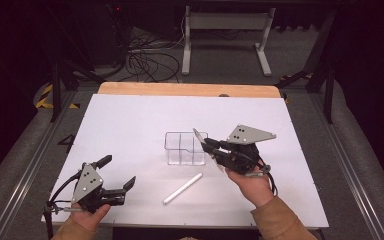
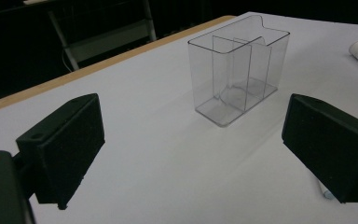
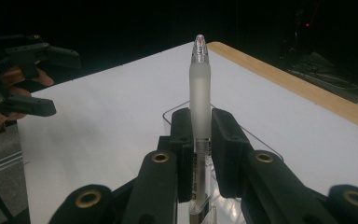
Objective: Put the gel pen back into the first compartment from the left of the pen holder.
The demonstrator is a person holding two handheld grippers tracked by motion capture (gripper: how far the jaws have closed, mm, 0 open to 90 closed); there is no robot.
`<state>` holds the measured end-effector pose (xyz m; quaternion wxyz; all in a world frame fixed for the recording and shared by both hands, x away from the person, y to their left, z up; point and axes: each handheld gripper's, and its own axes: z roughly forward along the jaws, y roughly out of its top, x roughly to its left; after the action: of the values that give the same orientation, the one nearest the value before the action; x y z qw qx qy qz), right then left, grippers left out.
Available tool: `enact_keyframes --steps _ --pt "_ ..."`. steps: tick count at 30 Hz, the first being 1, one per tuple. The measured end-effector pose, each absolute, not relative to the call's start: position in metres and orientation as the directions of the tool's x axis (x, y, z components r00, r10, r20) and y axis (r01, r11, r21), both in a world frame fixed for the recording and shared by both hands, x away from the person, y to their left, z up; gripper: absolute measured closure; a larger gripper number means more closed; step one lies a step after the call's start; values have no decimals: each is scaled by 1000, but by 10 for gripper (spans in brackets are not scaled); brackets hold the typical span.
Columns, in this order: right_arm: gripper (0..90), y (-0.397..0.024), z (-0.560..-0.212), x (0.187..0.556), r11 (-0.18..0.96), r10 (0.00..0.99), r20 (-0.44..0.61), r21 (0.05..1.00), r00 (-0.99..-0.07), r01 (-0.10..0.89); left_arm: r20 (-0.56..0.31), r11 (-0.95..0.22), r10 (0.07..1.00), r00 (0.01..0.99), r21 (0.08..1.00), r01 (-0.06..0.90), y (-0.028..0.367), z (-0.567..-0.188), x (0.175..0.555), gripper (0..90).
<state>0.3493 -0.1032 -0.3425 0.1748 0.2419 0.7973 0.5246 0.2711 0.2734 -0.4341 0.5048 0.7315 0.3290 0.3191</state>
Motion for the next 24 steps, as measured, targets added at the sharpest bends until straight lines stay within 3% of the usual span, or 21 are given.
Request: enact_keyframes --steps 24 --pt "800 -59 -330 375 324 531 -18 928 -847 184 140 -278 804 577 948 157 274 -434 271 66"
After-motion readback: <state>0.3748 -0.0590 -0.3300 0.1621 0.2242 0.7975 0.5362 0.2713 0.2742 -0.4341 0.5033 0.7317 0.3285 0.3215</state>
